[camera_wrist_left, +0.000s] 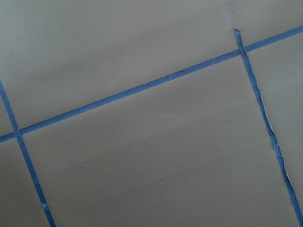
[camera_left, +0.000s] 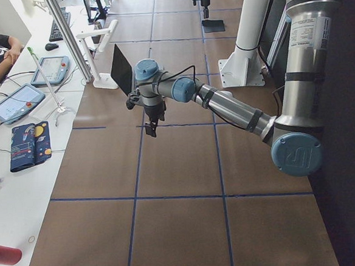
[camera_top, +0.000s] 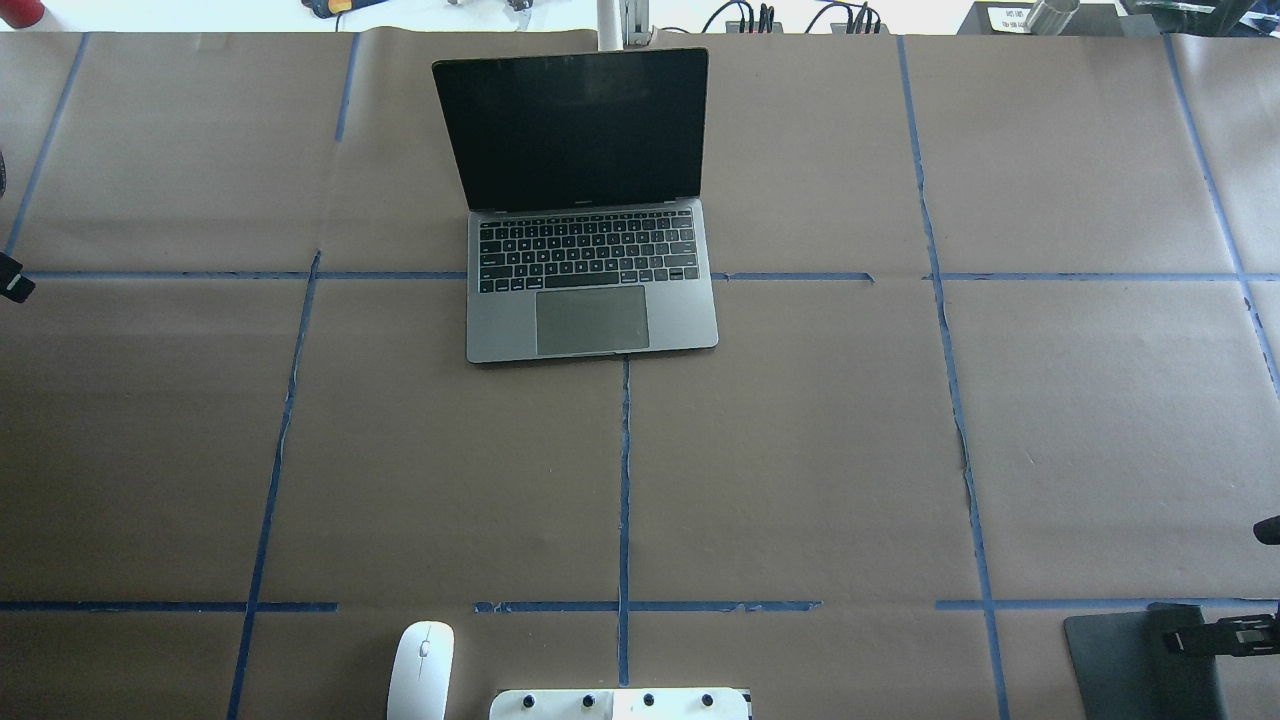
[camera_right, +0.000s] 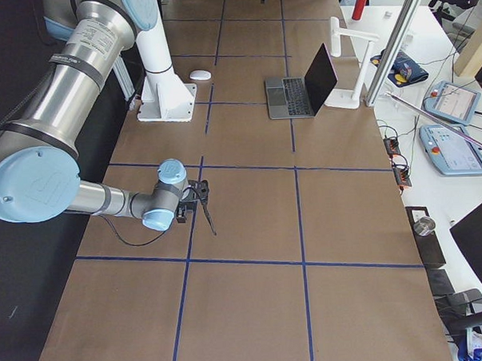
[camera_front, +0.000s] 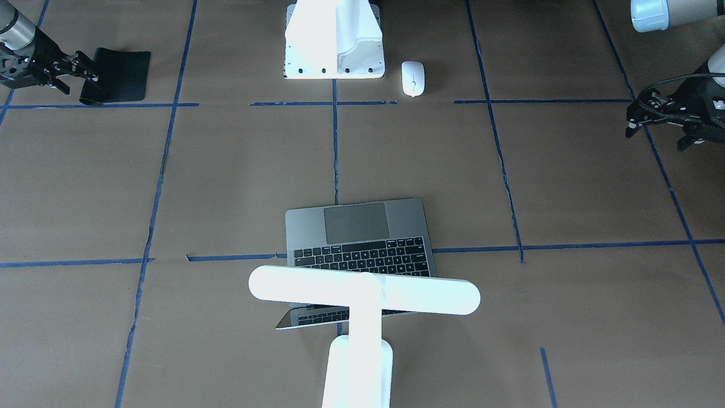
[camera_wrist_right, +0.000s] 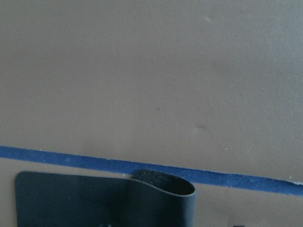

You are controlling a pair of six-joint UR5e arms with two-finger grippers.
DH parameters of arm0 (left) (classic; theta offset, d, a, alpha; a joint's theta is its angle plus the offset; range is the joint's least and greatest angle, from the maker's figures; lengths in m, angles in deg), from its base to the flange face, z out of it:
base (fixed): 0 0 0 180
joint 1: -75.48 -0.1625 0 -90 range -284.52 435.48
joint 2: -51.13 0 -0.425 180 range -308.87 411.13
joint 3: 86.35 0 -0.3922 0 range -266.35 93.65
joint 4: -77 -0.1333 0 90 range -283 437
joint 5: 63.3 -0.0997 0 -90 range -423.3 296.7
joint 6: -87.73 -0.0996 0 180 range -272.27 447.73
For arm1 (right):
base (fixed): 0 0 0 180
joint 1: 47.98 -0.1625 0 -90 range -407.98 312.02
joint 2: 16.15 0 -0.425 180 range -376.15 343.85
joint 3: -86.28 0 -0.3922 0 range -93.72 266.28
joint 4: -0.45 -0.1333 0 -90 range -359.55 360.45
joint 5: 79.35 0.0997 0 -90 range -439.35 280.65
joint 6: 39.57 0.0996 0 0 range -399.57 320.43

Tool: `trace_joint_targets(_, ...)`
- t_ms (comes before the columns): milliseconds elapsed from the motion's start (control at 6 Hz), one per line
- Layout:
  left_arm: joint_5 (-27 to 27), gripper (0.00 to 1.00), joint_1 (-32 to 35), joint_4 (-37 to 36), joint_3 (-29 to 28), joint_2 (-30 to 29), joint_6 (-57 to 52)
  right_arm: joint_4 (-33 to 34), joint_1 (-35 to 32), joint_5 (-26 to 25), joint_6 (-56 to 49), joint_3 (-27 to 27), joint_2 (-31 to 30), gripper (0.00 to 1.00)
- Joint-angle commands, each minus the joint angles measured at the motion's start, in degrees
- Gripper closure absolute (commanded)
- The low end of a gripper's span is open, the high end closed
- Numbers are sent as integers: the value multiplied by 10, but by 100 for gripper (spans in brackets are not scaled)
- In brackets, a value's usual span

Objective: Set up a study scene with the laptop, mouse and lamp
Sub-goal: 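Reach the right gripper to the black mouse pad and grasp its edge, then drag the mouse pad with the right gripper beside the laptop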

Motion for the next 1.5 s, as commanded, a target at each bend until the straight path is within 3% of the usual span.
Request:
trace_joint_targets(0,0,0,0,0,0,0,0,-2,5,0,13,0,3,72)
trace_joint_targets(167,0,0,0,0,2,0,0,-2,4,0,14,-1,2,93)
trace_joint_targets(333,0,0,0,0,5,4,0,-4,2,1,14,-2,2,98)
trace_joint_targets(667,0,0,0,0,7,5,0,-62,-17,2,14,-7,-2,100)
trace_joint_targets(833,0,0,0,0,7,6,0,-70,-60,9,14,-8,10,100)
trace_joint_targets(1167,0,0,0,0,7,6,0,-58,-107,6,20,3,88,100)
trace_joint_targets(1333,0,0,0,0,7,6,0,-16,-126,4,21,2,134,100)
